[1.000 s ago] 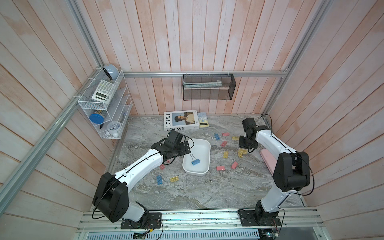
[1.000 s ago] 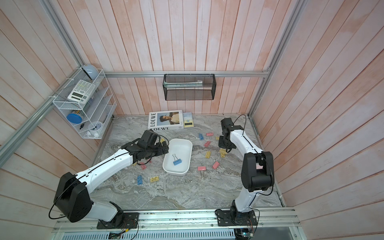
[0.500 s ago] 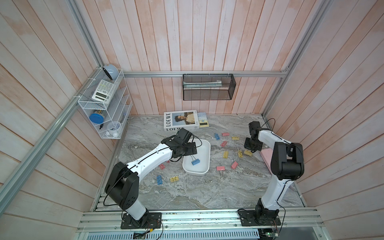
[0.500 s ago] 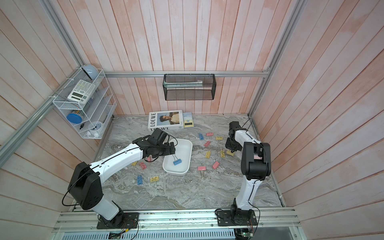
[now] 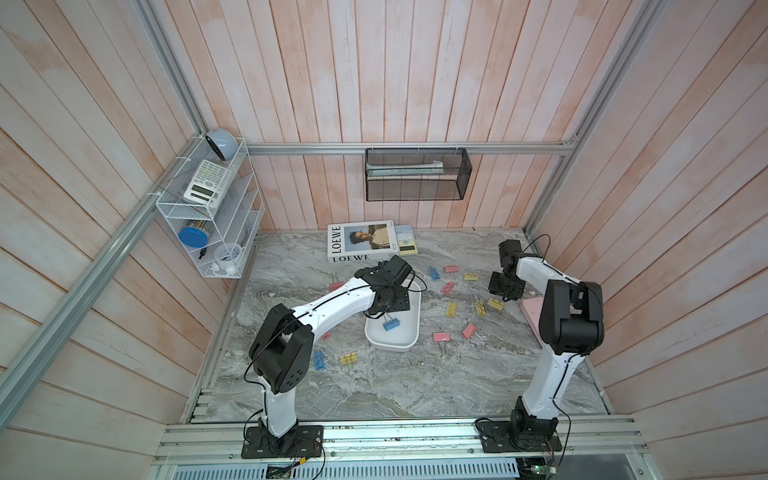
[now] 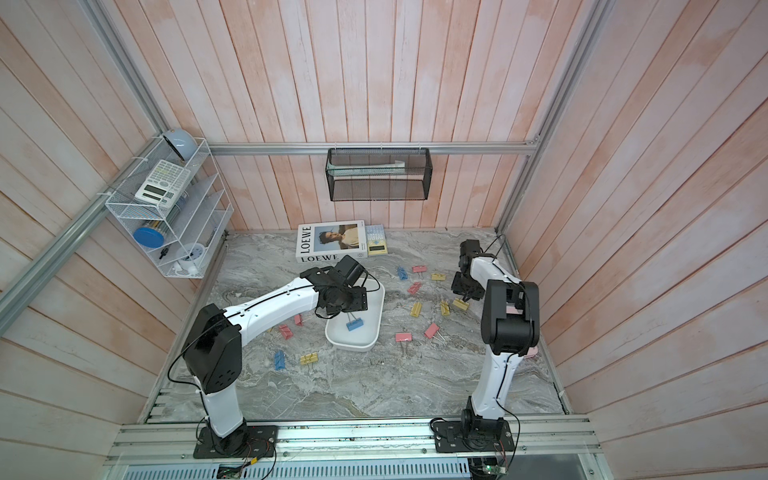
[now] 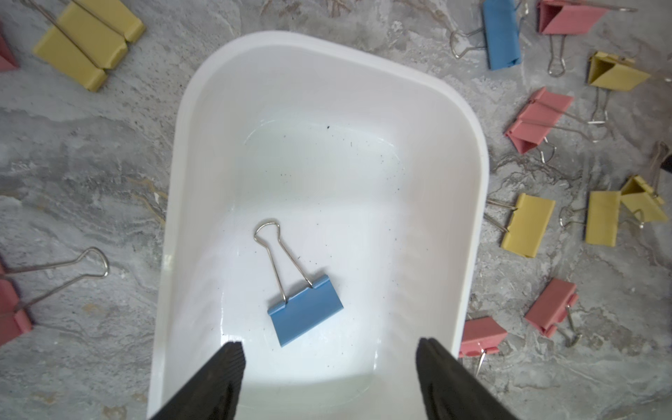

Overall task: Take out the binder clips from the storage box
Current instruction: Place the binder clip at the center of the board, then pick up the binder clip from the storage box.

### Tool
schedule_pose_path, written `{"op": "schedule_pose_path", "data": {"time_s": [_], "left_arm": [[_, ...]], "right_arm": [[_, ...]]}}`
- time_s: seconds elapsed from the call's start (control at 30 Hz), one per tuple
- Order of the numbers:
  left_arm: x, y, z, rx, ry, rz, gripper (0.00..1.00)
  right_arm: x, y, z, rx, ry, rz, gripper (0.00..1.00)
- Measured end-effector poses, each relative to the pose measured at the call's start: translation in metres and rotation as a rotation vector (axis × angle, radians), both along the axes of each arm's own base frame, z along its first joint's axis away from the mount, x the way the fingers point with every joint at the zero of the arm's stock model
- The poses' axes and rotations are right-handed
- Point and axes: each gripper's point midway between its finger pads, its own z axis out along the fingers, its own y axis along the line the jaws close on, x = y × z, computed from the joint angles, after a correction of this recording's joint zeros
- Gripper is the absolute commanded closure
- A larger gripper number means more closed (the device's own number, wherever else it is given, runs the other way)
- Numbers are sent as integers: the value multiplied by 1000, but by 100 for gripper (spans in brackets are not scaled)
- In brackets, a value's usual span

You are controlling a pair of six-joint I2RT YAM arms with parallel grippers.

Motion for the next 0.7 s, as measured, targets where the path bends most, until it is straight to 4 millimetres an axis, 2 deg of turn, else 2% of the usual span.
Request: {"op": "schedule_pose_path", "data": {"time_s": [0.13, 0.23, 0.3, 0.33, 0.4, 0.47, 0.7], "left_arm": [[0, 1, -13, 12, 32, 47, 47], [2, 0, -22, 11, 51, 85, 57], [4, -2, -28, 10, 64, 109, 66], [4, -2, -32, 9, 71, 121, 66], [5, -3, -39, 8, 85, 149, 70], [5, -3, -47, 8, 97, 174, 73], [6, -4, -65, 16, 128, 225, 76]], "right_arm": [[-7, 11, 34, 25, -81, 11, 49], [-14, 25, 61, 41, -154, 33, 43], [-21, 37, 73, 57, -185, 56, 36], [-24, 44, 78, 66, -199, 69, 35], [-30, 56, 84, 85, -217, 94, 31], [-36, 67, 86, 104, -226, 116, 2], [-58, 93, 94, 163, -251, 186, 2]]}}
